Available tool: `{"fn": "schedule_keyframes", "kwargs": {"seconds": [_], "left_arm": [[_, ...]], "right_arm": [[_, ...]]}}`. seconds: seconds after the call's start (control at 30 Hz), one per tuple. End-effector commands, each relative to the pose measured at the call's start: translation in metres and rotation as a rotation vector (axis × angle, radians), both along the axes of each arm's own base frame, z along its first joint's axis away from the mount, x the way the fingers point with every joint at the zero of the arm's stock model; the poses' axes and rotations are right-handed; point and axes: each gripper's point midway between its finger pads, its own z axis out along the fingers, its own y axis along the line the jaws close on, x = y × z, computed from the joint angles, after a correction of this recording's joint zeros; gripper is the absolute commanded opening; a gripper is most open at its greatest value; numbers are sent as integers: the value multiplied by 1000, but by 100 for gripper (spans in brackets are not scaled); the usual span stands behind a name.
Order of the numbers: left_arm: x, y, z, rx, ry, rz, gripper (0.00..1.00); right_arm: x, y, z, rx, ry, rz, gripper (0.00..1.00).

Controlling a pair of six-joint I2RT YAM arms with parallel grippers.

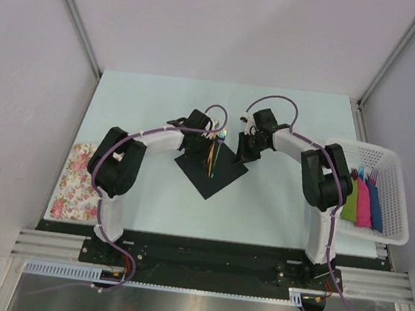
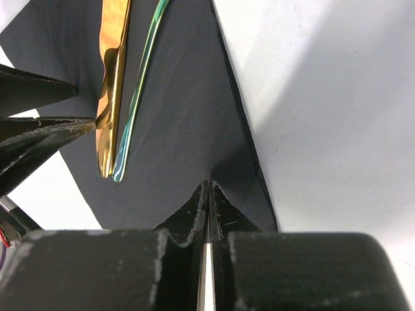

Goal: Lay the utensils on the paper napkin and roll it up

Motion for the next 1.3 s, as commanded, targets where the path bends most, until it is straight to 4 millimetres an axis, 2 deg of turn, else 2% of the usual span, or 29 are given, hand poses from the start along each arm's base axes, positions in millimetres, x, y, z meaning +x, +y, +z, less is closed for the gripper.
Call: {"fn": "schedule_keyframes", "kwargs": {"seconds": [0.0,0.27,0.37,0.4,0.57,0.7,1.03,1.27], "left_arm": [[4,8,7,-5,-7,18,38],[21,1,57,-89,-112,12,37],[29,-1,63,-91,-128,34,36],[35,-1,66,-92,-138,41,36],[57,7,56,-69,-133,98,32],[72,5,56,-68,-154,103,30],[72,0,30,-70,-96,120,28],[73,6,10,-45,-59,147,28]], "right_arm": [[12,9,23,26,-66,20,3],[33,28,71,83,-161,19,0],[37,37,75,80,-180,18,0],[38,39,69,66,-176,17,0],[50,44,59,27,-181,-10,0],[55,47,48,-11,-183,-26,0],[56,47,19,-59,-141,-57,0],[53,47,4,-84,-119,-63,0]]}}
